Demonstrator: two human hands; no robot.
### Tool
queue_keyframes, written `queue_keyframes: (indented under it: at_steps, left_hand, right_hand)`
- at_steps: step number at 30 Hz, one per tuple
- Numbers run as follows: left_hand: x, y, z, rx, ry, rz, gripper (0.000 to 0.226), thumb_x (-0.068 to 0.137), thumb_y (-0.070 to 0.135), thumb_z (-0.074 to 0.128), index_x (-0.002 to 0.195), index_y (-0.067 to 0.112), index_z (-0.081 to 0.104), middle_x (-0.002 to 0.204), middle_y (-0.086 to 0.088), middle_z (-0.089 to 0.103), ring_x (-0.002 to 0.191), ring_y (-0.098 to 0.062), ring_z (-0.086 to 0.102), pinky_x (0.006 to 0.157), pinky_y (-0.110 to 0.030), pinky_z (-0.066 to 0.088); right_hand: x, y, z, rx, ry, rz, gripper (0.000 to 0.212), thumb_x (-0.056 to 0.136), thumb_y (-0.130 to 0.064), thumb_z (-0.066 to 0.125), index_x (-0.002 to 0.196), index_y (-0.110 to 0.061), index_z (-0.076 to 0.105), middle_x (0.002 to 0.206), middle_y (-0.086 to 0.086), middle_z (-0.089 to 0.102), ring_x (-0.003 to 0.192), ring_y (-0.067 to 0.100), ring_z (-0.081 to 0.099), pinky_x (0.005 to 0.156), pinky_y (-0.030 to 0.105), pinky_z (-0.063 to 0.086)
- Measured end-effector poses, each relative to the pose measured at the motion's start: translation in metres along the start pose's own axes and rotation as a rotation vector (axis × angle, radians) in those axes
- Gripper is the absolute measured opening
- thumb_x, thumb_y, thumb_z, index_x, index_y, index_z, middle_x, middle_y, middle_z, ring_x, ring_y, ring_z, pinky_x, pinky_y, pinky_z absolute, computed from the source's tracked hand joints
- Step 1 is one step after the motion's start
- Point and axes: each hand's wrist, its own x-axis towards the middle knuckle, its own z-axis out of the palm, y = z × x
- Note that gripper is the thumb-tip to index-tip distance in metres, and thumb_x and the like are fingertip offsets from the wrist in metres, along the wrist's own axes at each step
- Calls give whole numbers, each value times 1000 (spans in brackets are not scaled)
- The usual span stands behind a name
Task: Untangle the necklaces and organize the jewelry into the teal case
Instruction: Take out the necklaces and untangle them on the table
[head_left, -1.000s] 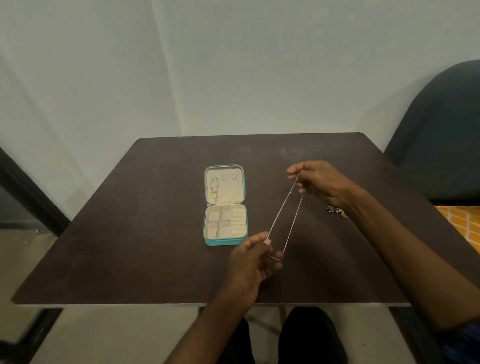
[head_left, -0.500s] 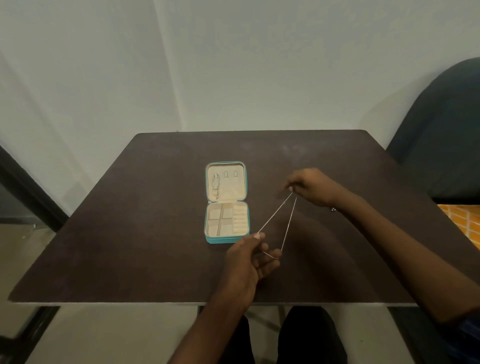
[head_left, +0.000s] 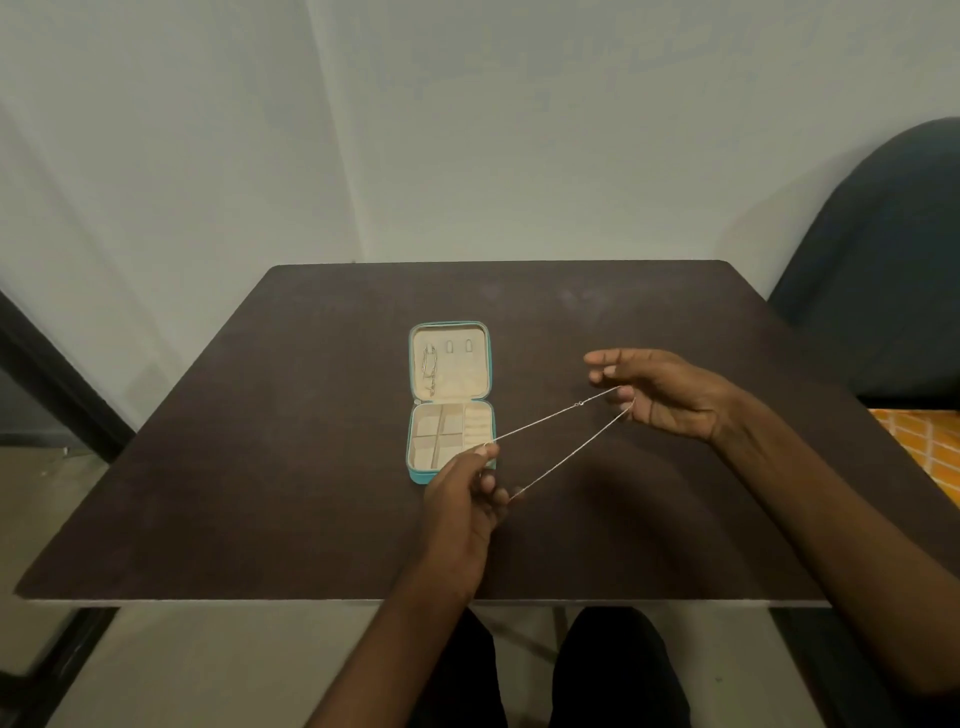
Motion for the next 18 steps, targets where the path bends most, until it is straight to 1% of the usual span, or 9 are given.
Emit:
queue_keyframes:
  at_steps: [3, 5, 7, 8, 10, 12, 14, 16, 18]
  left_hand:
    - [-3, 4, 0, 16, -45, 22, 30, 86, 12, 60, 116, 12, 56, 51, 3, 49, 43, -6, 50, 57, -28, 53]
    - [-6, 3, -1, 8, -52, 37, 31, 86, 10, 62, 117, 10, 55, 62, -2, 55, 52, -10, 58, 52, -26, 54]
    - [-8, 2, -3, 11, -46, 55, 30, 86, 10, 63, 115, 9, 57, 77, -8, 61, 63, -14, 65, 50, -22, 54]
    - [-9, 0, -3, 26, -46, 63, 29, 85, 10, 64, 114, 9, 58, 85, -9, 64, 68, -16, 67, 49, -21, 53]
    - [-12, -2, -6, 93, -21, 85, 24, 85, 12, 65, 108, 10, 61, 96, -8, 68, 77, -18, 70, 50, -22, 53]
    - [-14, -4, -9, 241, 17, 146, 16, 85, 12, 66, 101, 12, 63, 95, -6, 68, 77, -17, 70, 50, -24, 54]
    - [-15, -5, -13, 460, 10, 241, 13, 85, 13, 66, 97, 12, 61, 83, -7, 68, 63, -9, 66, 48, -23, 52]
    - [-14, -9, -17, 673, -25, 318, 14, 86, 16, 65, 96, 12, 56, 73, -8, 66, 48, -6, 58, 41, -21, 47]
    - [-10, -14, -18, 842, -53, 340, 13, 88, 19, 63, 95, 15, 53, 71, -5, 67, 41, -4, 54, 38, -18, 41]
  right_hand:
    - [-5, -1, -7, -291, -61, -3, 26, 87, 8, 50, 106, -5, 62, 84, 4, 64, 55, 6, 50, 49, 16, 45]
    - [-8, -2, -8, -661, -42, -45, 28, 85, 10, 53, 106, -6, 65, 88, 4, 63, 67, 7, 53, 54, 15, 45]
    - [-7, -4, -6, -1022, 44, -130, 27, 84, 9, 55, 99, -8, 67, 87, 5, 62, 60, -3, 54, 52, 11, 42]
    - [-6, -5, -4, -1112, 83, -164, 25, 83, 8, 56, 97, -9, 68, 84, 5, 63, 54, -6, 53, 49, 9, 40]
    - [-4, -6, -3, -1133, 135, -206, 16, 82, 4, 62, 92, -7, 69, 74, 6, 63, 47, -5, 53, 45, 10, 40]
    - [-1, -7, -6, -1114, 184, -250, 8, 81, -2, 68, 85, -9, 70, 67, 8, 64, 51, 5, 57, 49, 16, 44]
    - [2, -9, -8, -1075, 232, -265, 3, 79, -8, 72, 79, -10, 70, 63, 8, 65, 52, 13, 59, 51, 20, 46]
    - [5, -10, -7, -1065, 260, -257, 7, 78, -12, 74, 77, -7, 69, 58, 8, 65, 48, 9, 59, 48, 19, 47]
    - [9, -10, -3, -1115, 285, -233, 11, 76, -14, 75, 74, -6, 69, 52, 3, 64, 42, 4, 56, 44, 15, 45]
